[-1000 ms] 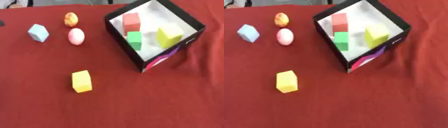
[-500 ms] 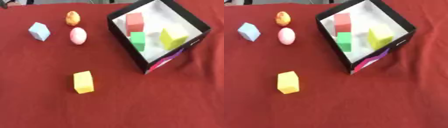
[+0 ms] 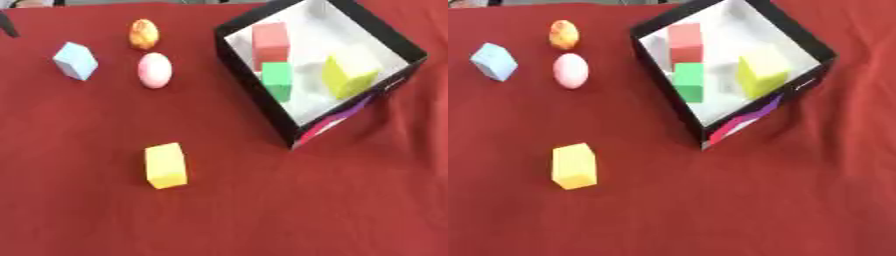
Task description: Pick up objects on the table and place them in the box.
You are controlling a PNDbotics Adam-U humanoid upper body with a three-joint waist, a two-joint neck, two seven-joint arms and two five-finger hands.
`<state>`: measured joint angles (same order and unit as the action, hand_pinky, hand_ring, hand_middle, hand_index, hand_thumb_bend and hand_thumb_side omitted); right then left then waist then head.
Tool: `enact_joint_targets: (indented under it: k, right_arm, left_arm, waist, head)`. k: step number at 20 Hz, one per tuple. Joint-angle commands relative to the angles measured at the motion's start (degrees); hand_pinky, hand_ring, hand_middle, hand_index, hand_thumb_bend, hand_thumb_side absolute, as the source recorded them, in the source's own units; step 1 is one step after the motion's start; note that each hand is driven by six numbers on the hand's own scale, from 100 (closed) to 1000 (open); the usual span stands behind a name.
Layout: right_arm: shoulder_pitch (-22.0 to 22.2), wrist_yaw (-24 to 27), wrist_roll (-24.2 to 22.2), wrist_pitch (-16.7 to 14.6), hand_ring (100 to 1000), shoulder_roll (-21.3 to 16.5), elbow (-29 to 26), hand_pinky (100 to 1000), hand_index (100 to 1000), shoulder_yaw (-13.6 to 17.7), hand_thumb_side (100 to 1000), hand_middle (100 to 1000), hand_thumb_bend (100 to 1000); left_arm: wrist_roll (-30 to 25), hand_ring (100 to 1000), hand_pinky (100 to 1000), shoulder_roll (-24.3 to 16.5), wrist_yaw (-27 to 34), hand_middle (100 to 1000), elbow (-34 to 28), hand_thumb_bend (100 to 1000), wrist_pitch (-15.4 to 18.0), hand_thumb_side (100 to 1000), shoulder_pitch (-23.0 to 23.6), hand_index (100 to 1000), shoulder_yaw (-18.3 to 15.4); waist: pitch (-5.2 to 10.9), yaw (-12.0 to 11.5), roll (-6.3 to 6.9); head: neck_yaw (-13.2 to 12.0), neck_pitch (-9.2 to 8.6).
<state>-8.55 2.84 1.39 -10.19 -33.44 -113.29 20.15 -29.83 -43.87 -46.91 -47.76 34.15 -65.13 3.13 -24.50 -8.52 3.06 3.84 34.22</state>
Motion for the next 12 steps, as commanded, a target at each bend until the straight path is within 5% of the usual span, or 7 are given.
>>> enact_joint_targets:
  k: [1,12]
  right_arm:
    - [-0.37,-0.52,-0.16,-0.47,658,-0.86,-1.30,973,719,0.03,497,605,100]
    - [-0.87,-1.76,-0.75,-1.04,657,-0.82,-1.30,976,723,-0.69,491,605,100]
  left_arm:
    - [-0.38,876,865,-1.24,0.25,781,0.21,804,2.56,106,-1.63,798,-0.55]
    - [-4.90,876,860,-1.38,2.40,786,-0.93,776,6.92,106,-1.74,807,2.65]
  waist:
    - [0.92,0.06,-0.09]
    - [0.07,0.82,0.38]
  head:
    - [-0.08,-1.38]
    - [0.23,-2.98]
